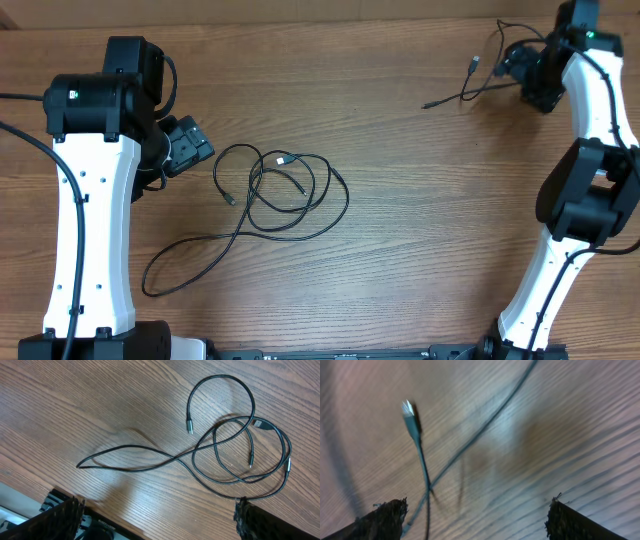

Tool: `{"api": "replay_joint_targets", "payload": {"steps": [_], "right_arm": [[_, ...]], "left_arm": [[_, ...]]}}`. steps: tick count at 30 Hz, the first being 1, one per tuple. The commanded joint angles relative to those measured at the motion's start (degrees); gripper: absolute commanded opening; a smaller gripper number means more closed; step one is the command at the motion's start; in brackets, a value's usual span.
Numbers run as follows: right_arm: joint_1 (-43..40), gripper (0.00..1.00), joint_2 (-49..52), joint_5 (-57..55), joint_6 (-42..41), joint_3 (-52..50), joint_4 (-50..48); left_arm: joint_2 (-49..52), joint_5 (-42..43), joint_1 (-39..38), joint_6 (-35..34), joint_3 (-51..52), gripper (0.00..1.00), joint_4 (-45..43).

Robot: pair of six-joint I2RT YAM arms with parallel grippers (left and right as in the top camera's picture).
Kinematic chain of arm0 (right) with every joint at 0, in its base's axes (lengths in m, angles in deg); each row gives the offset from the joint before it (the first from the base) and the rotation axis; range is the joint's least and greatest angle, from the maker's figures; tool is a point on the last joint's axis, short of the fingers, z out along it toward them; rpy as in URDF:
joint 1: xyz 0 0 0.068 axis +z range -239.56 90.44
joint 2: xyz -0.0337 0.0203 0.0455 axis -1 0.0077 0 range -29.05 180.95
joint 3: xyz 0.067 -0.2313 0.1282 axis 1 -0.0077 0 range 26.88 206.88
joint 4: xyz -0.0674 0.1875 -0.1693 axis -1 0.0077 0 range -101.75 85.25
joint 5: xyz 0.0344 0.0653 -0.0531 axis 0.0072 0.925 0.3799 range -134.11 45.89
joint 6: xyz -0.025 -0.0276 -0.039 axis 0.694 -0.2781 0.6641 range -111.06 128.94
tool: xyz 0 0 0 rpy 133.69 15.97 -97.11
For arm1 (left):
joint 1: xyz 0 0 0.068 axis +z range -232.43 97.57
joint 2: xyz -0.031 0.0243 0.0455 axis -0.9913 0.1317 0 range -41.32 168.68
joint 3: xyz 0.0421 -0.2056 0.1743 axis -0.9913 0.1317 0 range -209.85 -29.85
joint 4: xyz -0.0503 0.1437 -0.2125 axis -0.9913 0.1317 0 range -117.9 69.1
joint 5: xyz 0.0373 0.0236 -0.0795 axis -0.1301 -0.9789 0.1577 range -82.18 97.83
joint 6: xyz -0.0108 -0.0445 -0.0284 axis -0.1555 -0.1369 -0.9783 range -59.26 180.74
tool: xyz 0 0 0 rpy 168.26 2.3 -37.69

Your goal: Untangle cables

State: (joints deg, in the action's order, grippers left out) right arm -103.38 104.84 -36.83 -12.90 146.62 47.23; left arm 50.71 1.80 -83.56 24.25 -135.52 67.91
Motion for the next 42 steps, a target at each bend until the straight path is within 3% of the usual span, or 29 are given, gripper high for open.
{"api": "replay_joint_targets", "payload": {"steps": [1,17,25,30,32,42], "right_arm": [[1.64,0.9,0.72,4.98,-0.74,-5.11,-2.86],[9.57,0.89,0.96,7.23,-2.05,-11.96,-15.04],[10.88,0.73,2.62,2.91,-7.1,-12.79,-16.79],[10.88,0.49,2.67,2.86,-7.1,-12.81,-19.32],[10.93,0.44,2.67,2.86,-7.13,-12.92,-20.24],[10.99,0.42,2.86,2.82,-7.13,-12.98,-23.47]], "left_arm": [[0.13,0.07,-0.02,0.28,0.48,0.99,-0.09],[0.13,0.09,-0.02,0.28,0.48,1.0,-0.09],[0.13,0.09,-0.02,0.28,0.48,1.0,-0.09],[0.13,0.09,-0.02,0.28,0.48,0.99,-0.09],[0.13,0.09,-0.02,0.28,0.48,1.0,-0.09],[0.13,0.09,-0.02,0.28,0.48,0.99,-0.09]]}}
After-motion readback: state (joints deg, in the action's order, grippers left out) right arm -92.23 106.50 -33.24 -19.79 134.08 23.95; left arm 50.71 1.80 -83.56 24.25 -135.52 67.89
